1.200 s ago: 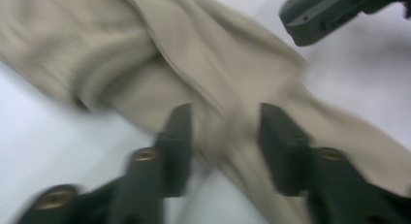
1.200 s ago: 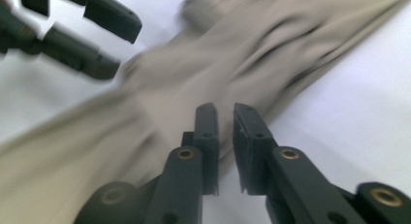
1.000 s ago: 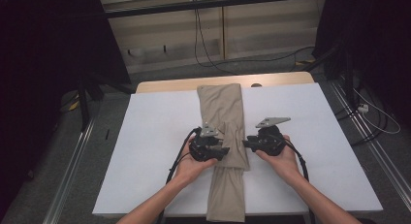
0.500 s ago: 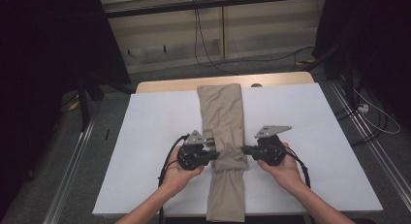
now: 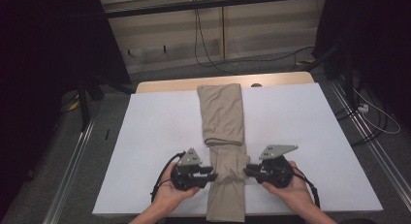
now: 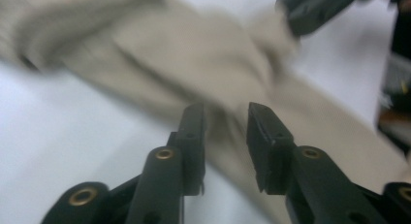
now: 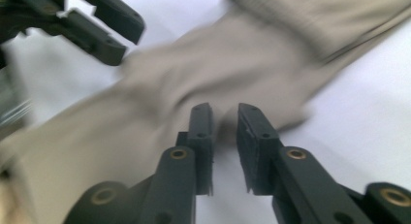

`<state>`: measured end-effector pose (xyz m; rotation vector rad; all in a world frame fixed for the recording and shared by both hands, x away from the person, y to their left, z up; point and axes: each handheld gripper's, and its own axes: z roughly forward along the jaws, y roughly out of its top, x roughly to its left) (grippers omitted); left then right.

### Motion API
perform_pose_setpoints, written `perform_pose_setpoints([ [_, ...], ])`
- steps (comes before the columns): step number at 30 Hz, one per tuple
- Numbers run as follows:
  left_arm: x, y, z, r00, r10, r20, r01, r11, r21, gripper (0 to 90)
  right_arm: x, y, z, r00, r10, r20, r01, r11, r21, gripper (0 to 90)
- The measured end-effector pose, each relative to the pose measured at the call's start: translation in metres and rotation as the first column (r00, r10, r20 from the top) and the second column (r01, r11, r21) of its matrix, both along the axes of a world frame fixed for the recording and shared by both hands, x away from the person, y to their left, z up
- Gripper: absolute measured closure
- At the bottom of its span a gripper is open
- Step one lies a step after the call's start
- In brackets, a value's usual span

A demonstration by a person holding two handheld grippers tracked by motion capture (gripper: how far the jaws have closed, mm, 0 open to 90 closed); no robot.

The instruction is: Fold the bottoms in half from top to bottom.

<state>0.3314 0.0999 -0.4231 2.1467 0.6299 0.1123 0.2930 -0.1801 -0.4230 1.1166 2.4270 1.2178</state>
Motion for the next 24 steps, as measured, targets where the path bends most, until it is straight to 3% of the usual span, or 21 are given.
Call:
perform_pose_setpoints([
  [2,0.018,-0.010,0.001,0.9995,0.027,0.018,-0.027,0.9996,0.011,63.4,0.019,-0.005,0.001,0.9993,-0.037,0.001,0.037,0.999,0.018,75.9],
  [3,0.027,-0.016,0.000,0.9991,0.034,0.024,-0.035,0.9992,0.018,60.0,0.030,-0.005,-0.001,0.9992,-0.040,0.004,0.040,0.999,0.001,72.7],
  [5,0.041,-0.028,-0.006,0.9977,0.046,0.051,-0.048,0.9981,0.040,53.1,0.048,-0.004,-0.010,0.9990,-0.035,-0.027,0.035,0.999,-0.002,67.5],
  [7,0.049,-0.037,-0.016,0.9983,0.048,0.033,-0.050,0.9970,0.059,48.7,0.057,0.002,-0.021,0.9985,-0.046,-0.030,0.044,0.997,-0.064,61.0],
  [8,0.050,-0.041,-0.022,0.9981,0.048,0.038,-0.051,0.9944,0.092,47.0,0.059,0.004,-0.026,0.9985,-0.046,-0.029,0.044,0.995,-0.089,59.2],
  [9,0.050,-0.044,-0.028,0.9985,0.038,0.040,-0.043,0.9906,0.130,47.6,0.060,0.006,-0.030,0.9979,-0.047,-0.045,0.043,0.996,-0.084,58.1],
  [11,0.046,-0.045,-0.030,0.9971,0.028,0.071,-0.038,0.9896,0.138,53.5,0.056,0.009,-0.031,0.9987,-0.048,-0.020,0.045,0.994,-0.102,62.1],
  [13,0.042,-0.043,-0.025,0.9973,0.022,0.070,-0.032,0.9895,0.141,77.9,0.052,0.010,-0.030,0.9992,-0.031,-0.024,0.028,0.995,-0.091,77.7],
  [14,0.041,-0.041,-0.024,0.9985,0.013,0.054,-0.020,0.9913,0.130,83.0,0.050,0.011,-0.030,0.9993,-0.034,-0.018,0.032,0.995,-0.092,83.0],
  [16,0.036,-0.036,-0.022,0.9989,-0.002,0.046,-0.004,0.9931,0.117,84.7,0.045,0.012,-0.029,0.9992,-0.032,-0.022,0.030,0.995,-0.092,86.5],
  [19,0.024,-0.028,-0.013,0.9987,-0.030,0.042,0.026,0.9964,0.081,85.6,0.036,0.010,-0.022,0.9996,-0.010,-0.025,0.009,0.999,-0.048,86.9],
  [20,0.019,-0.025,-0.010,0.9986,-0.041,0.034,0.039,0.9976,0.056,86.3,0.032,0.010,-0.018,0.9998,-0.003,-0.019,0.002,0.999,-0.034,87.0],
  [24,-0.007,-0.012,-0.002,0.9964,-0.077,0.035,0.076,0.9967,0.028,86.9,0.013,0.008,-0.002,0.9992,0.041,-0.003,-0.041,0.999,0.025,87.5],
])
